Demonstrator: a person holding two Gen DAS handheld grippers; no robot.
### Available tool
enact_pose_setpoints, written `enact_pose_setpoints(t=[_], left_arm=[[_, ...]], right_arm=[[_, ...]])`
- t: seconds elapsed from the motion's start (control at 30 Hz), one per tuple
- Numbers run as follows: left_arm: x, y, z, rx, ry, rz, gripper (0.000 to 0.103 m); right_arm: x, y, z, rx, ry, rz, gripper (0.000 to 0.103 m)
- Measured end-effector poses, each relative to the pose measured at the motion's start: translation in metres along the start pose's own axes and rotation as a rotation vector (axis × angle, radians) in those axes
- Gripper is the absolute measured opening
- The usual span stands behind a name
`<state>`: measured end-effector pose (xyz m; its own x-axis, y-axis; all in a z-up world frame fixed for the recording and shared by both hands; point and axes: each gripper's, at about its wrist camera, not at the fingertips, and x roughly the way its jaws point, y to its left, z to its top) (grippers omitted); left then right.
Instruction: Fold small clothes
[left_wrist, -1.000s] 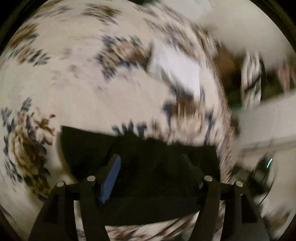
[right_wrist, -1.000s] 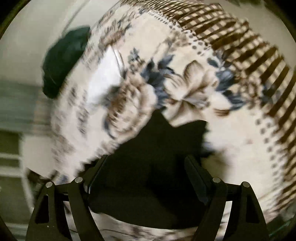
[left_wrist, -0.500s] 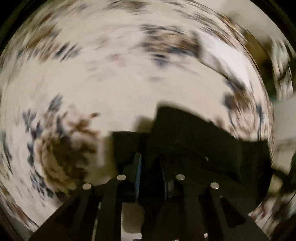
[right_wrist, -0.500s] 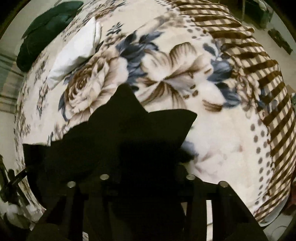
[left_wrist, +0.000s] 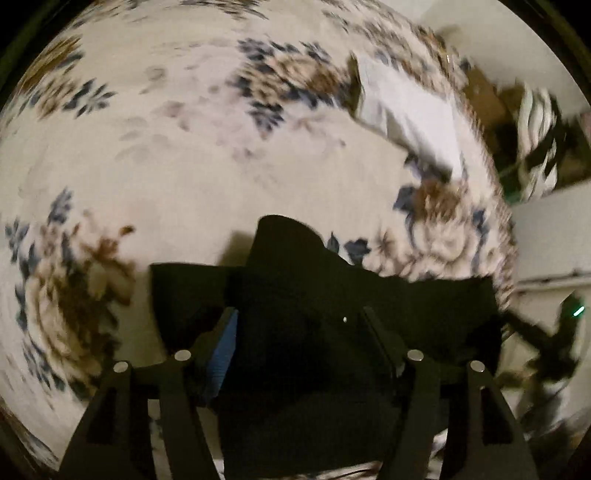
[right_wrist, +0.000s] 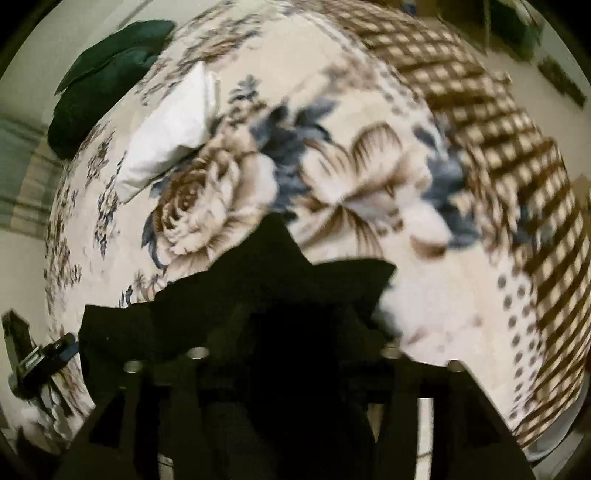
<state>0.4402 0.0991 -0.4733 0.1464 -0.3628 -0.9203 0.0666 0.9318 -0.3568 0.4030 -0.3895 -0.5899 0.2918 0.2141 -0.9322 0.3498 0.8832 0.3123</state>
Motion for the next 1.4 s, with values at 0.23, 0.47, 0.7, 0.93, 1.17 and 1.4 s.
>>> enact_pose_setpoints(t=[0.23,0.47,0.7,0.93,1.17,1.4], left_arm=[[0.015,-0.011,-0.002,0.116,-0.040,0.085,0.023],[-0.002,0.005,0.000,0.061,-0.124,0.038,0.019],[0.031,0.030,0.022,-0.060,-0.035,-0.012,0.023],[-0.040,0.069,-0.014,-0.250,-0.121,-0.230,0.064],[-0.041,0.074,-0.102,-0.260,-0.064,-0.192,0.066],[0.009,0.039,-0.140,-0.093,-0.084,-0.170,0.019]], right_arm=[[0.036,0.028,0.017,-0.185,0.054,-0.127,0.042],[-0.005,0.019,0.022,-0.116,-0.142,-0.106,0.008],[0.019,0.010,0.043,-0.057,-0.108,-0.149,0.008],[0.019,0.001,0.037,0.018,0.005,-0.038,0.046],[-0.031,-0.027,-0.036,0.118,0.012,0.039,0.068],[0.004,-0.058,-0.110,0.289,0.133,0.164,0.068]])
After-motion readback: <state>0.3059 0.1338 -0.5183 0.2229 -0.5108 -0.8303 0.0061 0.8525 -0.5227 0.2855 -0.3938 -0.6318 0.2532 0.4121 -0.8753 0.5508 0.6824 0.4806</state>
